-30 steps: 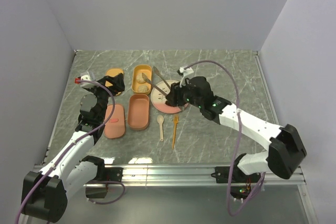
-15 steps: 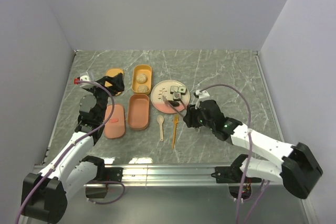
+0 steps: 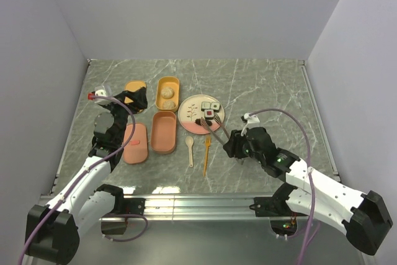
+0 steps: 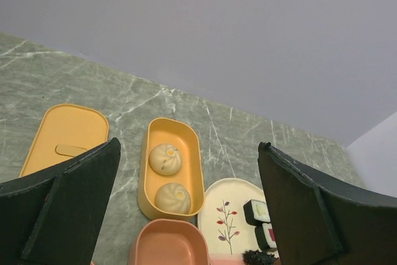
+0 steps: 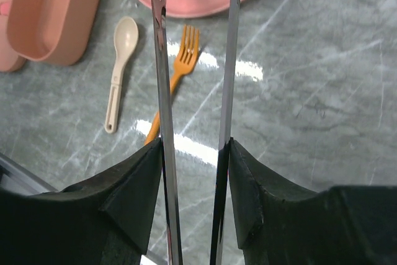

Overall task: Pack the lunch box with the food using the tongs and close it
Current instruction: Pick up the food using the clamp

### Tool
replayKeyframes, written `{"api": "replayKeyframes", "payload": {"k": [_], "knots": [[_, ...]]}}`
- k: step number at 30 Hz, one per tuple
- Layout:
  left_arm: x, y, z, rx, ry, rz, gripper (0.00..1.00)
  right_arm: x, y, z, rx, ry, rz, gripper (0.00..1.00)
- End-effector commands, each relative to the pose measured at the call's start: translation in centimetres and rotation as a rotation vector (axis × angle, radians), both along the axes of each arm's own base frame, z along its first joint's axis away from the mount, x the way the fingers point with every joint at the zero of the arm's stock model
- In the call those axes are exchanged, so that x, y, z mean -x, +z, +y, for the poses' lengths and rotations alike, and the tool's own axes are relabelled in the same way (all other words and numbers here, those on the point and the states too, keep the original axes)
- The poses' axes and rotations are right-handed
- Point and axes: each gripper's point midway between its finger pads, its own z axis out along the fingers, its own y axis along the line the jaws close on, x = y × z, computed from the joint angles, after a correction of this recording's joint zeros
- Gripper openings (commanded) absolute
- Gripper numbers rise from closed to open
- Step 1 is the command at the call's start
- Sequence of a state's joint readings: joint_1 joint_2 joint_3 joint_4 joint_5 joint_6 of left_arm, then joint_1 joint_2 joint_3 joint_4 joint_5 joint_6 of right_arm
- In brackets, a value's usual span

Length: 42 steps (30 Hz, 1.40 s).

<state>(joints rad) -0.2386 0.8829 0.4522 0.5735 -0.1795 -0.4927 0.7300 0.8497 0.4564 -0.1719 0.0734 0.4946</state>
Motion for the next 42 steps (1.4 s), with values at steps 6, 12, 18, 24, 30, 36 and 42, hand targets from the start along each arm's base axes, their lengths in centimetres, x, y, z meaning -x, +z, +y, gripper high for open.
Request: {"api": "replayKeyframes", "payload": {"k": [6, 12, 18, 24, 30, 36, 42], "knots": [[0.6, 1.6, -0.1, 0.02, -0.016, -0.06, 0.99, 0.4, -1.1, 0.7, -0.021, 0.014, 0.035, 0.52], [0.7, 1.7, 0.1, 0.019, -0.009, -0.063, 0.99, -0.2, -3.0, 1.3, 0.024, 0.027, 0.063, 0.52], [0.7, 1.7, 0.1, 0.02, -0.011, -0.063, 0.99, -0.5, -3.0, 2.2, 0.017, 0.061, 0.069, 0.52], [0.8, 1.7, 0.1, 0.022, -0.011, -0.064, 0.99, 0.0, -1.9, 2.8, -0.024, 0.1, 0.054, 0.5], [0.9, 1.7, 0.1, 0.021, -0.009, -0.067, 0.99, 0.4, -1.4, 4.1, -0.056, 0.163, 0.064, 0.48], [0.9, 1.8, 0.1, 0.021, -0.009, -0.067, 0.99, 0.3, -1.8, 4.5, -0.044, 0.179, 0.081, 0.46], [0.9, 1.8, 0.2, 0.02, -0.006, -0.067, 0.99, -0.6, -2.7, 4.4, 0.002, 0.145, 0.099, 0.45]]}}
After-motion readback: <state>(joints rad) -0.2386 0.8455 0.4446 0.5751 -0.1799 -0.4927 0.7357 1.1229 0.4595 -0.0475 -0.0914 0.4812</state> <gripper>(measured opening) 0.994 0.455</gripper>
